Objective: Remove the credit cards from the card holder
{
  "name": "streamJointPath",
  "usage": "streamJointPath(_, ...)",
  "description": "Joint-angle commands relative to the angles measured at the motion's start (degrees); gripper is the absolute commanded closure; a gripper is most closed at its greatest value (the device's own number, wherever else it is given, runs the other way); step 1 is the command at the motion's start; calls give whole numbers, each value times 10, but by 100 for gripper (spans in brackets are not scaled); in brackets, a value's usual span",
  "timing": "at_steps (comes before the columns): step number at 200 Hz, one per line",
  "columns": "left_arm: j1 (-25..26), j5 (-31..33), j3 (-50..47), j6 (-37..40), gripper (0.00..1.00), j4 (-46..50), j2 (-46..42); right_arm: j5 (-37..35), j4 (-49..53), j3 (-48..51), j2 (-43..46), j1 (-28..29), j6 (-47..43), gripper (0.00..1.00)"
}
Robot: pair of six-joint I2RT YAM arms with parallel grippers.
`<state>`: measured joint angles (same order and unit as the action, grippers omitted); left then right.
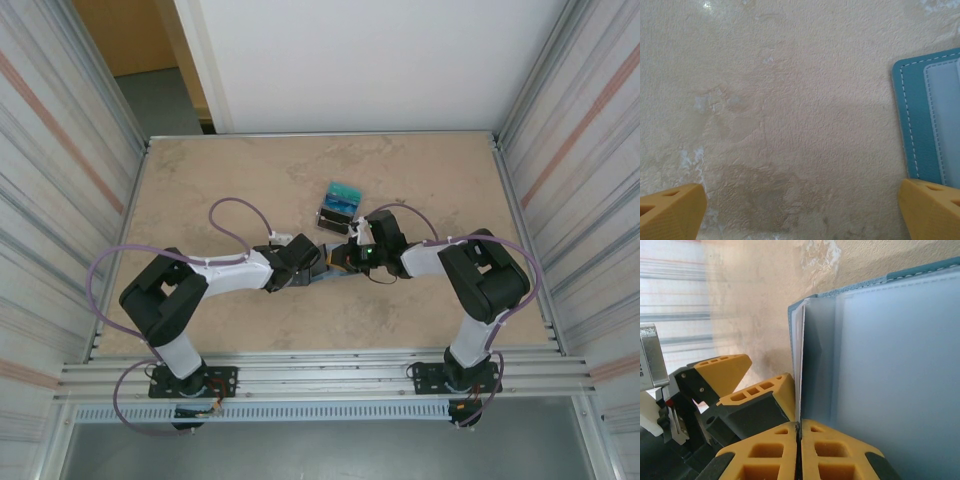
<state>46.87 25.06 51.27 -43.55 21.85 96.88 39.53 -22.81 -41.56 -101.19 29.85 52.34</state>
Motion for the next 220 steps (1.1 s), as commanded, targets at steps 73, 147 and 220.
streamJointPath(73,-8,15,-1,-1,1,35,-5,-32,85,-2,46,-10,-42,91)
streamJointPath(147,-5,-10,36,42,1,14,-65,-47,111,-9,42,-2,-55,91)
streamJointPath(220,-6,-37,82,78,1,-8,35,-46,113,-12,43,-1,-54,91)
